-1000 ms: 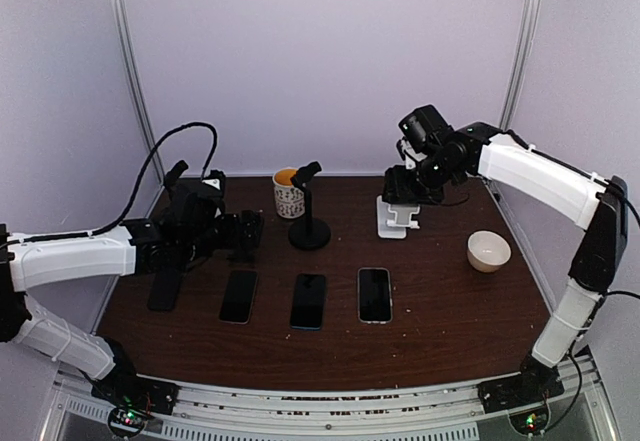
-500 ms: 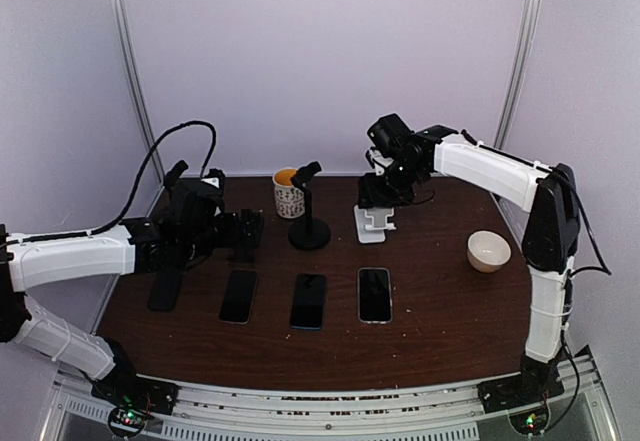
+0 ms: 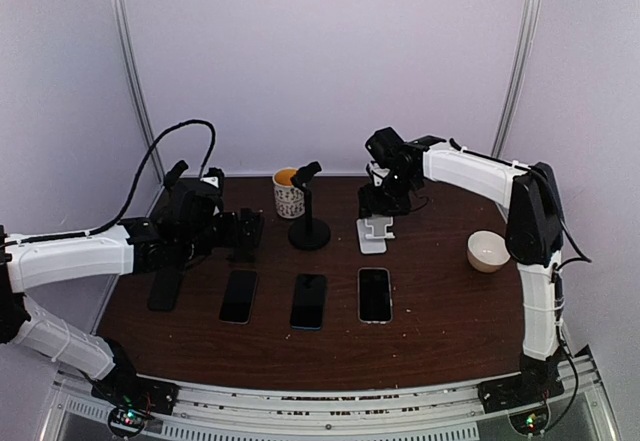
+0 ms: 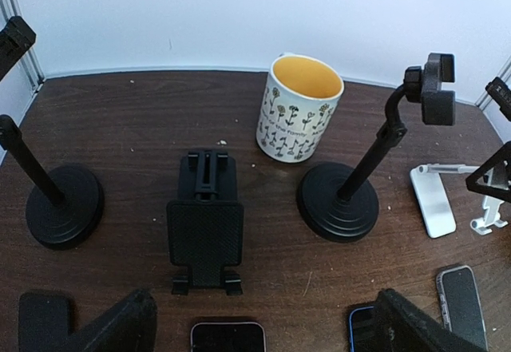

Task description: Remove the phone from the phone stand

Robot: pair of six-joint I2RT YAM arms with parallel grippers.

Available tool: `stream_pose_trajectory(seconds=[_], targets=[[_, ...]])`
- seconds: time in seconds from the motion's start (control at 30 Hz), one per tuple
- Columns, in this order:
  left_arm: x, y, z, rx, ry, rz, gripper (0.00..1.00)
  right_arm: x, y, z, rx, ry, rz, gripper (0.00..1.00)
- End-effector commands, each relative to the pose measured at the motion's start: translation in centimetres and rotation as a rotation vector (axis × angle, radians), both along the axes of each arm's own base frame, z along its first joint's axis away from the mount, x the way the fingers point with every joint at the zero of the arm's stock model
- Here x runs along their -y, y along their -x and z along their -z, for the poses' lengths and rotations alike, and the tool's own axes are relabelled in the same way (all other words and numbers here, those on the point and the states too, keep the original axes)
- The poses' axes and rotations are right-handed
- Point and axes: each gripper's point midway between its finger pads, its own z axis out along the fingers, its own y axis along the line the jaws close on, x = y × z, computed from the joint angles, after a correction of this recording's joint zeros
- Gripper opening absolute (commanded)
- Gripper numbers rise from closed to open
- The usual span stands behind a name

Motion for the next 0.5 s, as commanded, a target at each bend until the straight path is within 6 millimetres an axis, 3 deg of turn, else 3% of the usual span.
stream_pose_trajectory(seconds=[0.0,0.23,0.33,0.47], targets=[[-0.5,-0.4,-2.1,0.047,0.023,-0.018,0.98,-0.2,-0.9,-0.1,0.003,-0.062,0.018,0.71],[-0.8,-0.3,-2.2,0.053,0.010,-0.022,0.98,-0.4,-1.0,0.0,0.002,-0.079,0.017,0.91],[-0.8,-0.3,-2.5,0.059,0.008,-0.017,0.98,-0.7,-1.2,-1.0,0.018,-0.098,0.017,0.98],[-0.7,-0.3,-2.9,0.064,-0.002,-0.008,0.98,-0.9,-1.4,-3.9,0.075,-0.138,0.011,1.00]])
